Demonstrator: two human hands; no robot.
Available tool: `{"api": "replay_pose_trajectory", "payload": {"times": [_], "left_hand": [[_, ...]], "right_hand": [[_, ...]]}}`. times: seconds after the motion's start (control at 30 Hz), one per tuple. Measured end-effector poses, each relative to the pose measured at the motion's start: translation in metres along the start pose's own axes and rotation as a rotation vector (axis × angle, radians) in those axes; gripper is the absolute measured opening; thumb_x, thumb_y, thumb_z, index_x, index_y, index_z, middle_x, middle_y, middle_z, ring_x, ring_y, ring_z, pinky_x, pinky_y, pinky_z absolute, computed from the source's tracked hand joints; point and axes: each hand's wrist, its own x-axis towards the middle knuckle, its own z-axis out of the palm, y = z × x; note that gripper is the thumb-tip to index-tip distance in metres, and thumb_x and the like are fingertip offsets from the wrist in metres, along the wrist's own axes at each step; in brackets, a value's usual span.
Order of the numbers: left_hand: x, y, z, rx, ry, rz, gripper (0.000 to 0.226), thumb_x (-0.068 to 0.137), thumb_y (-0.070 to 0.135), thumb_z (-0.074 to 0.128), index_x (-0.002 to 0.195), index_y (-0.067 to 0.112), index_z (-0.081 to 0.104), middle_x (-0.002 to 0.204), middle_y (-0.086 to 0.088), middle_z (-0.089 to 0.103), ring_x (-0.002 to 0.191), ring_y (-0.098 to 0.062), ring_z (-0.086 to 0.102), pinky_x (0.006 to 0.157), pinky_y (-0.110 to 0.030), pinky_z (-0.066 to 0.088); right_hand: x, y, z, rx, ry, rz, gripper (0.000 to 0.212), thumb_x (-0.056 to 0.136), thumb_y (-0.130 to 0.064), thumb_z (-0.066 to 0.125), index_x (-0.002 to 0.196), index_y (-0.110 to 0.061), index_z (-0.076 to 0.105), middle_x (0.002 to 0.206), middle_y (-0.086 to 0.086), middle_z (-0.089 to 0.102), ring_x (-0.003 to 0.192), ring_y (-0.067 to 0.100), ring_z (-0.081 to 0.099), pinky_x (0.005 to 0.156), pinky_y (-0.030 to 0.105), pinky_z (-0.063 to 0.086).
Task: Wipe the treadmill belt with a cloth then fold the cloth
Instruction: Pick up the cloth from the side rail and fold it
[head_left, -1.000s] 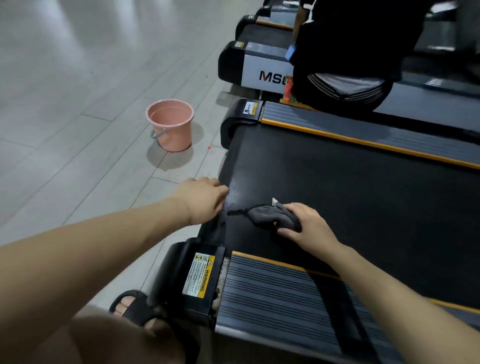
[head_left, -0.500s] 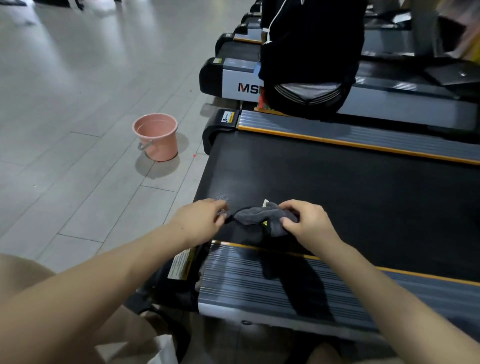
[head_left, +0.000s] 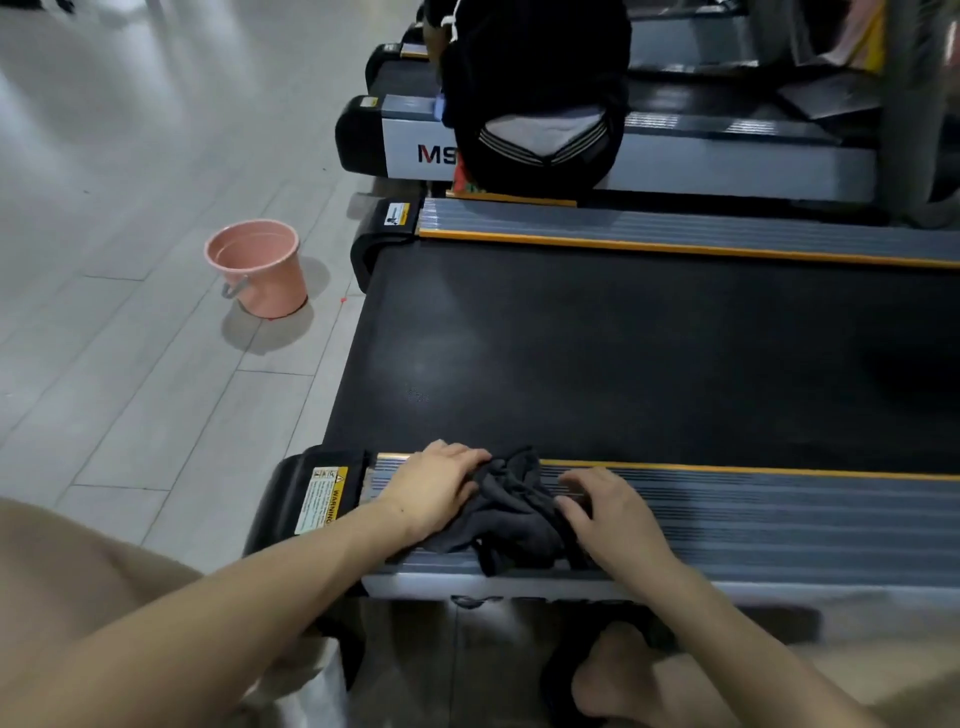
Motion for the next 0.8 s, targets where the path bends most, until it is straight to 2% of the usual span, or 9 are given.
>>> {"api": "replay_pose_trajectory", "payload": {"times": [0.13, 0.2, 0.27, 0.37, 0.47, 0.53, 0.67, 0.73, 0.8], "left_hand": [[0.011, 0.005, -0.003, -0.072, -0.036, -0.050, 0.051, 0.098, 0.025, 0.058, 0.148, 0.030, 0.048, 0.135, 0.000, 0.056, 0.129, -0.024, 0.048, 0.108, -0.040, 0.041], [0.011, 0.007, -0.007, -0.213, -0.027, -0.099, 0.052, 0.096, 0.021, 0.061, 0.147, 0.026, 0.051, 0.133, -0.002, 0.058, 0.126, -0.022, 0.053, 0.108, -0.033, 0.041], [0.010, 0.010, -0.010, -0.375, 0.009, -0.175, 0.049, 0.094, 0.028, 0.066, 0.142, 0.022, 0.056, 0.124, -0.001, 0.065, 0.118, -0.019, 0.059, 0.104, -0.028, 0.044], [0.011, 0.015, -0.012, -0.540, 0.042, -0.299, 0.039, 0.090, 0.040, 0.073, 0.123, 0.020, 0.067, 0.099, 0.007, 0.070, 0.100, -0.012, 0.064, 0.088, -0.025, 0.048], [0.014, 0.018, -0.013, -0.495, 0.058, -0.308, 0.011, 0.091, 0.031, 0.073, 0.097, 0.022, 0.073, 0.086, 0.010, 0.069, 0.089, -0.013, 0.064, 0.072, -0.019, 0.042], [0.016, 0.018, -0.015, -0.538, 0.096, -0.303, 0.005, 0.092, 0.026, 0.072, 0.087, 0.026, 0.069, 0.085, 0.009, 0.070, 0.085, -0.011, 0.064, 0.071, -0.020, 0.043], [0.022, 0.023, -0.022, -0.612, 0.179, -0.274, 0.004, 0.093, 0.025, 0.070, 0.089, 0.024, 0.069, 0.083, 0.006, 0.070, 0.074, -0.003, 0.057, 0.067, -0.015, 0.043], [0.029, 0.026, -0.022, -0.620, 0.172, -0.217, 0.002, 0.093, 0.024, 0.070, 0.091, 0.024, 0.069, 0.080, 0.006, 0.068, 0.071, -0.002, 0.055, 0.068, -0.013, 0.042], [0.038, 0.027, -0.020, -0.594, 0.136, -0.171, 0.004, 0.092, 0.023, 0.071, 0.094, 0.026, 0.069, 0.080, 0.009, 0.064, 0.072, -0.002, 0.054, 0.074, -0.017, 0.044]], "right_hand": [[0.004, -0.003, 0.003, -0.065, -0.125, 0.066, 0.049, 0.093, -0.060, 0.052, 0.133, -0.031, 0.056, 0.111, -0.008, 0.055, 0.108, 0.016, 0.054, 0.089, 0.033, 0.049], [0.008, -0.009, 0.007, -0.017, -0.116, 0.058, 0.050, 0.094, -0.061, 0.050, 0.133, -0.030, 0.058, 0.107, -0.008, 0.052, 0.107, 0.016, 0.053, 0.087, 0.033, 0.048], [0.014, -0.017, 0.010, 0.071, -0.071, 0.069, 0.049, 0.093, -0.061, 0.051, 0.129, -0.029, 0.061, 0.111, -0.007, 0.055, 0.109, 0.016, 0.054, 0.089, 0.032, 0.047], [0.024, -0.030, 0.012, 0.133, -0.024, 0.085, 0.042, 0.093, -0.056, 0.055, 0.124, -0.028, 0.063, 0.110, -0.005, 0.059, 0.107, 0.018, 0.057, 0.088, 0.034, 0.048], [0.027, -0.036, 0.014, 0.125, -0.007, 0.017, 0.041, 0.089, -0.060, 0.054, 0.117, -0.032, 0.063, 0.105, -0.007, 0.057, 0.105, 0.015, 0.055, 0.089, 0.036, 0.048], [0.026, -0.039, 0.016, 0.050, -0.058, -0.016, 0.044, 0.084, -0.068, 0.051, 0.113, -0.036, 0.063, 0.105, -0.008, 0.054, 0.102, 0.012, 0.052, 0.087, 0.037, 0.048], [0.023, -0.035, 0.014, 0.112, 0.014, 0.038, 0.019, 0.091, -0.051, 0.059, 0.088, -0.032, 0.059, 0.093, -0.012, 0.055, 0.088, 0.013, 0.057, 0.075, 0.038, 0.050], [0.020, -0.032, 0.011, 0.214, 0.057, 0.118, 0.017, 0.093, -0.047, 0.058, 0.085, -0.032, 0.054, 0.086, -0.012, 0.061, 0.081, 0.011, 0.059, 0.071, 0.039, 0.052], [0.018, -0.027, 0.009, 0.225, 0.074, 0.164, 0.019, 0.093, -0.048, 0.058, 0.084, -0.033, 0.051, 0.083, -0.012, 0.063, 0.080, 0.011, 0.060, 0.070, 0.041, 0.053]]}}
